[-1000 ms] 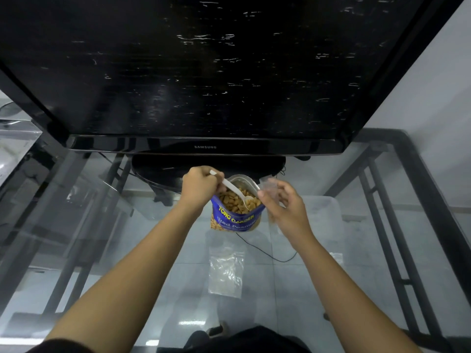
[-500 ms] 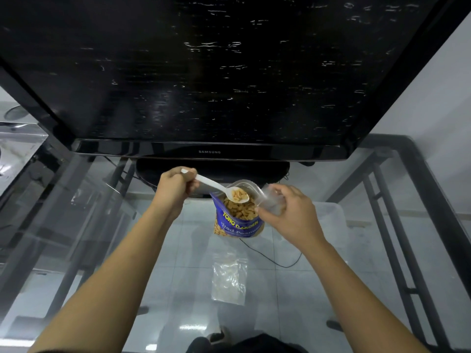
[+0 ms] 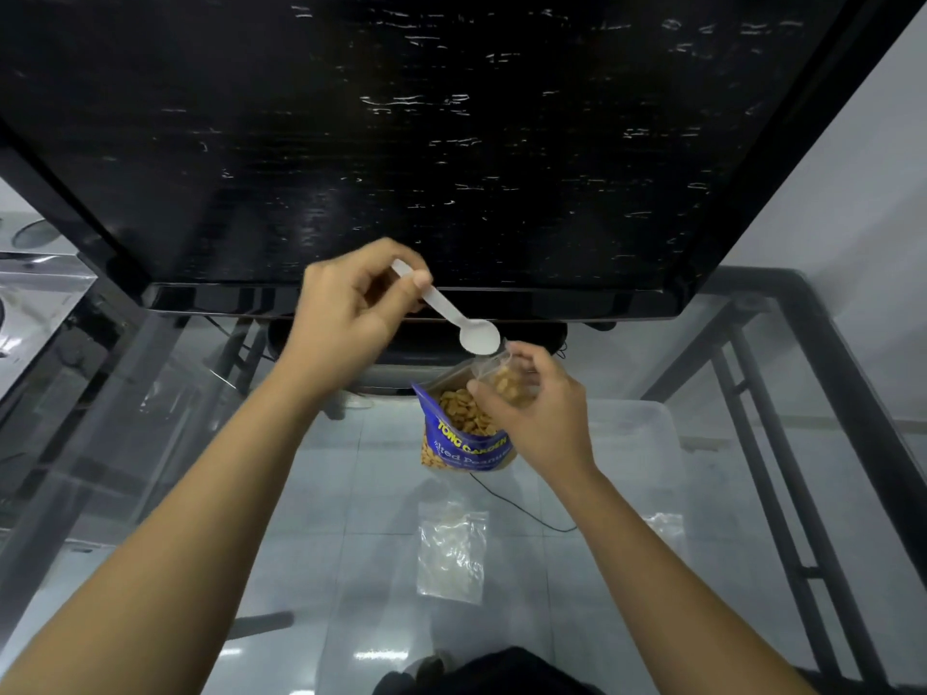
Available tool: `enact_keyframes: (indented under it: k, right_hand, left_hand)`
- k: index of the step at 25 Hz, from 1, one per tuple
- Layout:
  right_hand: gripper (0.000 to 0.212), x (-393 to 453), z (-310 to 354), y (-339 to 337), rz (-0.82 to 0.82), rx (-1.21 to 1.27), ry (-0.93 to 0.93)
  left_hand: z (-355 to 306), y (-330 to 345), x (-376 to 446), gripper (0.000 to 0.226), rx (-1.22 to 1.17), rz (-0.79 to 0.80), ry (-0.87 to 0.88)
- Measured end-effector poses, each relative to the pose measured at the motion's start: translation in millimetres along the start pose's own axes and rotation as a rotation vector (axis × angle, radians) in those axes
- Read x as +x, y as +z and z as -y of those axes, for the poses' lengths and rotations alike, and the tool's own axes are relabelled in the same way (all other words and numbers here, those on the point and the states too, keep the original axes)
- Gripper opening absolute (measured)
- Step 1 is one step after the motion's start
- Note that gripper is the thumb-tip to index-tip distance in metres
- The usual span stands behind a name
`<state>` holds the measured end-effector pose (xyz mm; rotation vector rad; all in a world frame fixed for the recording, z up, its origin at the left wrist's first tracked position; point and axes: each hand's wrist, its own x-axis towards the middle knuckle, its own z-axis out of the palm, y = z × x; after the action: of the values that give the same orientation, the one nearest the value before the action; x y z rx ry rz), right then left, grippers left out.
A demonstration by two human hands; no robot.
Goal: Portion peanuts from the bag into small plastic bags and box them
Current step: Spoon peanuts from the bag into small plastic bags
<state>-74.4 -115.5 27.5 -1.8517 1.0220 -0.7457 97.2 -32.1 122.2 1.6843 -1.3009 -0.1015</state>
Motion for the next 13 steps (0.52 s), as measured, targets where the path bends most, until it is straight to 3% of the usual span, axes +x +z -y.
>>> enact_keyframes:
  k: [4,8,9,10,12,13]
  right_hand:
    - [0.044,-4.2,-0.2,-11.9,-0.033,0.032,0.01]
    - [0.026,-13.6,-3.2,-27.0,-0.08,0.052,0.024]
    - [0.025,-16.5,-3.8,-31.4,-0.086,0.078,0.047]
    - [0.024,-19.2,-4.3,-36.2,-0.091,0.11,0.074]
    - [0.025,-23.3,-6.4,-45.7,-0.109,0.153,0.112]
    - [0.025,-25.2,-8.4,-50.4,-0.118,0.162,0.126]
  left_hand:
    - [31.5,2.9,-1.4,0.019,-0.32,-0.211,-0.404]
    - [49.7,45.4,-39.7,0.01,-0.097,0.1,-0.656]
    - [46.8,51.1,-47.0,0.012,-0.025,0.166,-0.691]
    - [44.9,54.5,-52.0,0.033,0.062,0.181,-0.709]
    - [37.1,57.0,-60.1,0.065,0.195,0.037,-0.629]
    - [27.4,59.8,-65.8,0.063,0.21,-0.059,-0.513]
